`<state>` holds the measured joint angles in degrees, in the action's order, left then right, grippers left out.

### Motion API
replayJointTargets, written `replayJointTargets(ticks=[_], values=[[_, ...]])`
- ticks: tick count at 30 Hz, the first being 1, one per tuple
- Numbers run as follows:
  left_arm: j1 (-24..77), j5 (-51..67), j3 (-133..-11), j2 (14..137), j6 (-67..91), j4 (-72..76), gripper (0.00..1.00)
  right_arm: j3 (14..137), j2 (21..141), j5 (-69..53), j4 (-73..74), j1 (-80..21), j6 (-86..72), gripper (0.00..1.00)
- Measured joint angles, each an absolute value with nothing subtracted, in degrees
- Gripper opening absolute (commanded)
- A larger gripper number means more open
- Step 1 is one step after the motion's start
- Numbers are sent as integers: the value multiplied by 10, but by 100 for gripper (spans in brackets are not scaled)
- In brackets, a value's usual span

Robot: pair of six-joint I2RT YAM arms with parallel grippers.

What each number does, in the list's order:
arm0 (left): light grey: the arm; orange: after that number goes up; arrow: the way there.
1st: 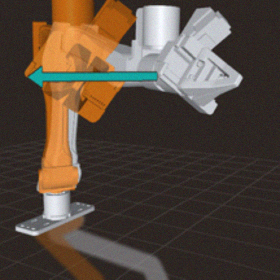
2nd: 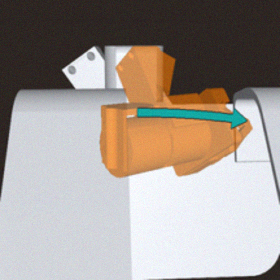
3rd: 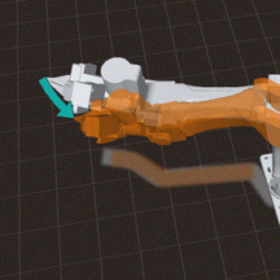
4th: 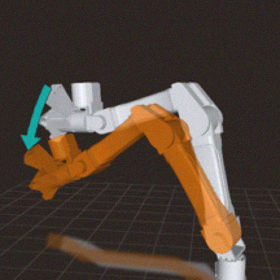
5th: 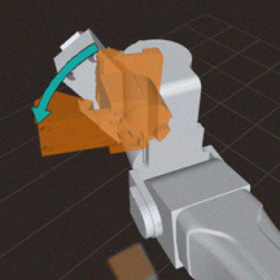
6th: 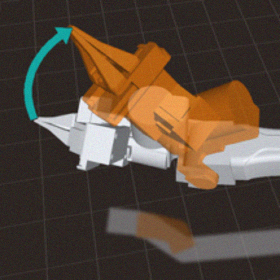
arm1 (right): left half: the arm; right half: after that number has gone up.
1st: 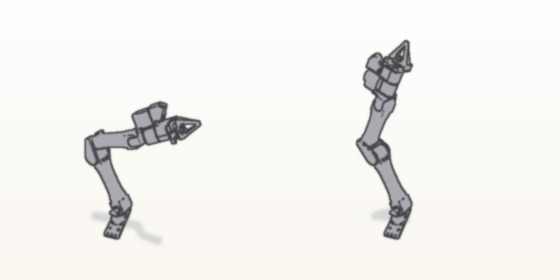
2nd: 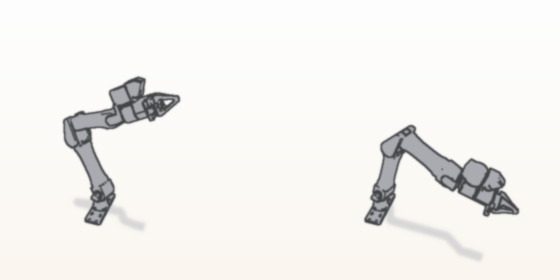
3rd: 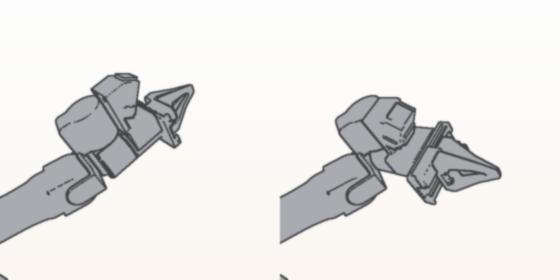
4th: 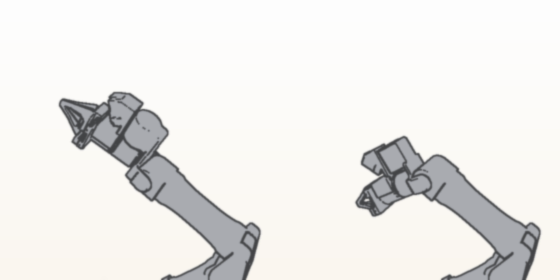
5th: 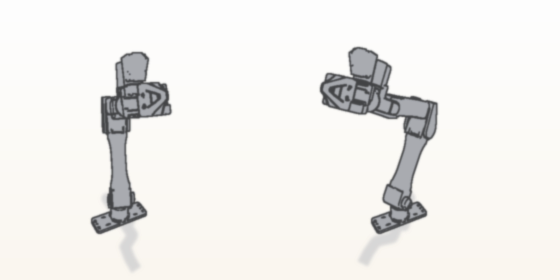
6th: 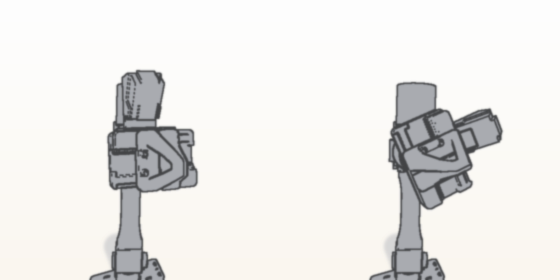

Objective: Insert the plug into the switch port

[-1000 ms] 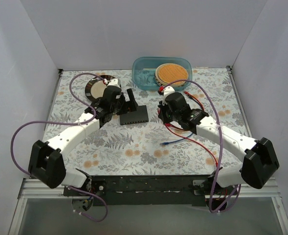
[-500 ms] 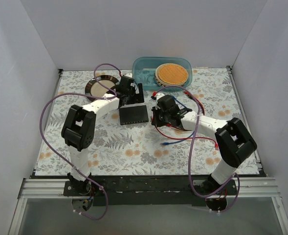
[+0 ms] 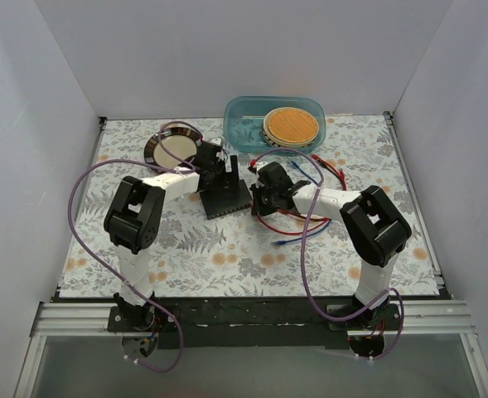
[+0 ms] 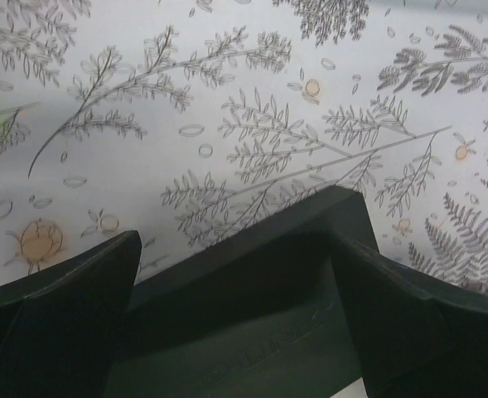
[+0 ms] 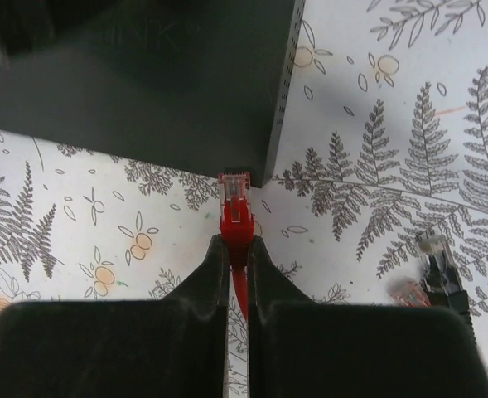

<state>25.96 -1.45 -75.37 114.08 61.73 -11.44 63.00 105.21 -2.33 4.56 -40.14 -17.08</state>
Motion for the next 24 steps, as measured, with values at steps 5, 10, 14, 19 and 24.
replayJointTargets(ticks=[5, 10, 14, 19, 24], values=[[259, 7, -664, 1082, 625, -77, 98, 660, 1067, -21, 54, -401, -161, 1], [260, 23, -587, 1022, 647, -63, 98, 662, 1069, -22, 60, -402, -157, 1], [260, 23, -547, 988, 667, -58, 98, 665, 1069, -14, 68, -418, -150, 1], [260, -5, -540, 977, 673, -74, 98, 663, 1065, 8, 75, -454, -138, 1], [259, -25, -540, 973, 676, -88, 98, 624, 1032, 14, 85, -474, -121, 1]])
